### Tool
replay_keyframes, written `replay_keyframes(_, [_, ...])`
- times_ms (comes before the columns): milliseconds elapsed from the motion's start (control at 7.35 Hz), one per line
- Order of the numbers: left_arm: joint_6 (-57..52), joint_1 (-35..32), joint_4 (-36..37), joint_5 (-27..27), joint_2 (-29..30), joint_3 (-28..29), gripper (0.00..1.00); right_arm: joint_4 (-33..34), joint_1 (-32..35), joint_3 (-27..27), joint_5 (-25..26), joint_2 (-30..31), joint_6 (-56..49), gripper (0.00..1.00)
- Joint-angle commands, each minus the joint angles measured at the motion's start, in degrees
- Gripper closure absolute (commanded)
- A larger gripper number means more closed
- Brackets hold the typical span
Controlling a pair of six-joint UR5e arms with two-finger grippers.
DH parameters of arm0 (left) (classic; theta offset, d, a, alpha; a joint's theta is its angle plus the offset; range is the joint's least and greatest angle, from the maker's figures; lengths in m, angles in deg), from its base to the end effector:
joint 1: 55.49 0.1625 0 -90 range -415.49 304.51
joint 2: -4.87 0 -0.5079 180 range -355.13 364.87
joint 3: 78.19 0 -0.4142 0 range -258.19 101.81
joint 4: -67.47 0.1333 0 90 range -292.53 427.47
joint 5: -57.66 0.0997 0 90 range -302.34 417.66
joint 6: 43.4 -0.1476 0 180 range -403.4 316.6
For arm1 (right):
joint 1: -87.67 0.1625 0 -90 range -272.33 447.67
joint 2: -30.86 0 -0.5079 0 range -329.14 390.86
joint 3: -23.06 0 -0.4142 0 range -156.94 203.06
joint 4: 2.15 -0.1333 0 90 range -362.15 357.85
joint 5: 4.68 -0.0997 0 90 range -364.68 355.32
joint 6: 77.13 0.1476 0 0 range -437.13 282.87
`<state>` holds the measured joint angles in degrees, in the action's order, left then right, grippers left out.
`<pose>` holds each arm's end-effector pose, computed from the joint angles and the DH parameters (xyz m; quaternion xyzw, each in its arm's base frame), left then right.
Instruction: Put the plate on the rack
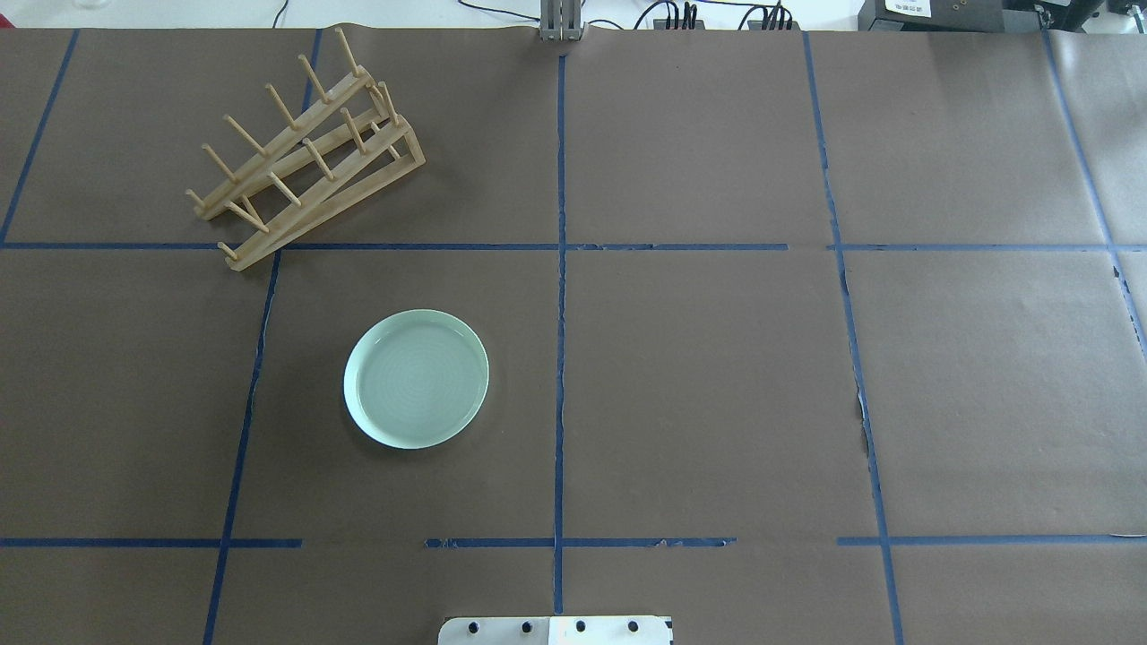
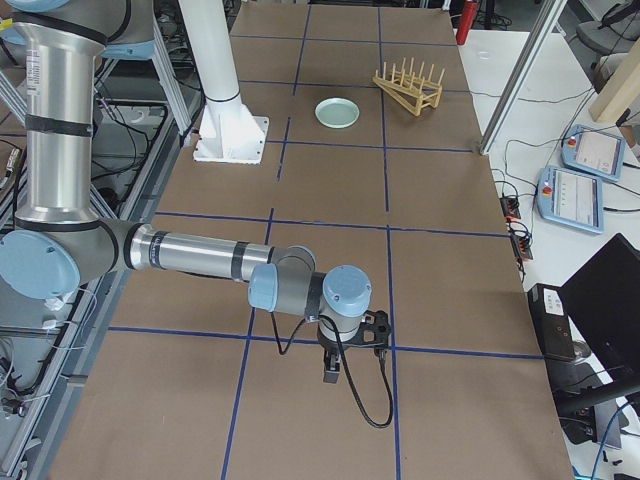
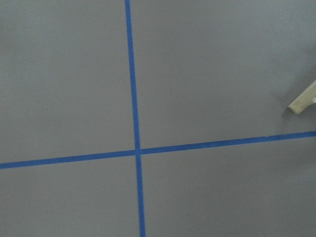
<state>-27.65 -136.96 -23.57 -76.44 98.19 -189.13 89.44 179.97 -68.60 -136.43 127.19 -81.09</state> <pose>0.0502 -0.5410 0.5526 0.1214 0.4008 0.0251 0.9077 0.0528 -0.4422 0.8214 -0.0315 -0.3581 0.0059 0.9332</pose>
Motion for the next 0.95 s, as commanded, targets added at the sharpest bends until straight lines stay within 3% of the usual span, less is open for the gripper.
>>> replay_keyframes(0, [3.7, 6.8, 0.5, 2.1, 0.2, -8.2, 0.0, 0.0, 0.0, 0.0, 0.0, 0.0, 0.0, 0.0])
replay_keyframes(272, [21.6, 17.8, 0.6, 7.8, 4.6, -10.7, 0.0, 0.0, 0.0, 0.0, 0.0, 0.0, 0.0, 0.0])
replay_keyframes(408, [30.2, 23.2, 2.4, 8.2, 9.1, -10.6, 0.0, 0.0, 0.0, 0.0, 0.0, 0.0, 0.0, 0.0])
replay_keyframes(680, [35.1, 31.7, 20.6, 9.3, 25.9, -7.9, 0.0, 0.0, 0.0, 0.0, 0.0, 0.0, 0.0, 0.0])
replay_keyframes(816, [37.2, 34.2, 21.5, 11.5, 28.2, -6.6, 0.0, 0.0, 0.0, 0.0, 0.0, 0.0, 0.0, 0.0])
